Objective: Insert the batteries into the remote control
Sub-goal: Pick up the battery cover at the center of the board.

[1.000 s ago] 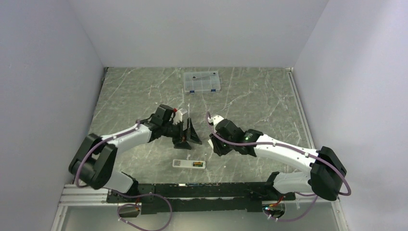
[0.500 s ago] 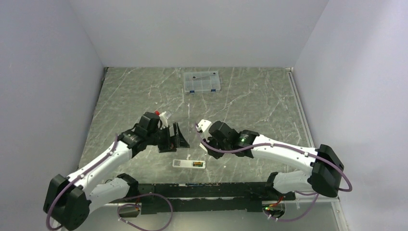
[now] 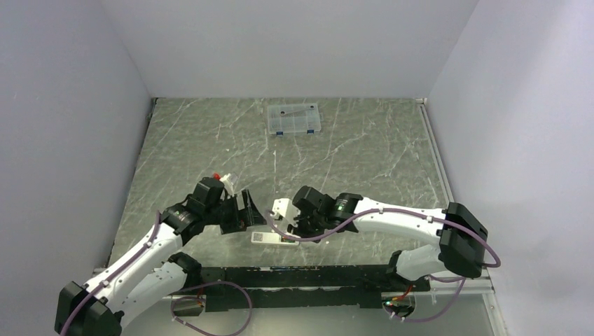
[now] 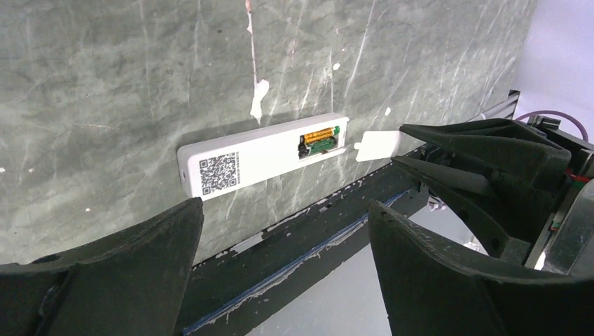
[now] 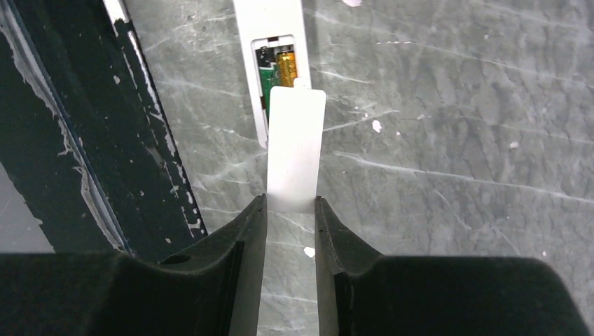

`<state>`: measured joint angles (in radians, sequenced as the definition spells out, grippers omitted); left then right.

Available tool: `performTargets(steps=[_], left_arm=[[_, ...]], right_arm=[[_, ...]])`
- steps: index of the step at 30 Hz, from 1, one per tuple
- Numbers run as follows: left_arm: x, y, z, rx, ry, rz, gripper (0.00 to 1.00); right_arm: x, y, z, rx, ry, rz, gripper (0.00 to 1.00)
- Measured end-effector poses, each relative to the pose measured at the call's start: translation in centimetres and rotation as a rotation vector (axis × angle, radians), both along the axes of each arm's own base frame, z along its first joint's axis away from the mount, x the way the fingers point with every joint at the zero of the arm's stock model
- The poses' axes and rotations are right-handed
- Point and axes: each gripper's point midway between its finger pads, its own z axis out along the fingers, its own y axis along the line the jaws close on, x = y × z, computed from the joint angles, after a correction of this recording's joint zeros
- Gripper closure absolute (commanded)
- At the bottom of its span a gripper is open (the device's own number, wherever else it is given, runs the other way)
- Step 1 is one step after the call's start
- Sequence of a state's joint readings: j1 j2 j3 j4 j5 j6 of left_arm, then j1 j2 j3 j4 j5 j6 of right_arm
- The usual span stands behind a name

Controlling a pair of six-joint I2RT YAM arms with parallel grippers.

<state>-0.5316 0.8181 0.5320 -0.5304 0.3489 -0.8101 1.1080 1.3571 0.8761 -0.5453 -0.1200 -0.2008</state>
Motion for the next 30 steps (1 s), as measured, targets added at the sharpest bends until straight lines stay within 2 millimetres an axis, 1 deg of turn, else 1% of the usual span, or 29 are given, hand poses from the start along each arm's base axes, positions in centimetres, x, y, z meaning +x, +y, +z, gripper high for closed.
performTargets(steps=[6,10,19,30], left_arm=[[-0.6,0.4,-1.1,0.004,0.027,0.017,0.07],[-1.1,0.6,-2.2,0.013,0.053,0.022,0.07],[-0.9,0.2,-2.5,-0.004,0.064,0.027,0.08],[-1.0,0.0,-3.0,-0.014,0.077,0.021,0.07]], right_arm=[[-0.6,0.2,-0.6,-0.017,0.001,0.096,0.93],[-0.3,0.7,-0.9,-0.031,-0.007,0.139,0.93],[-0.1,0.8,-2.3,-0.079,-0.014,0.206,0.94],[-0.5,1.4,-3.0,-0.079,0.01,0.264,0.93]])
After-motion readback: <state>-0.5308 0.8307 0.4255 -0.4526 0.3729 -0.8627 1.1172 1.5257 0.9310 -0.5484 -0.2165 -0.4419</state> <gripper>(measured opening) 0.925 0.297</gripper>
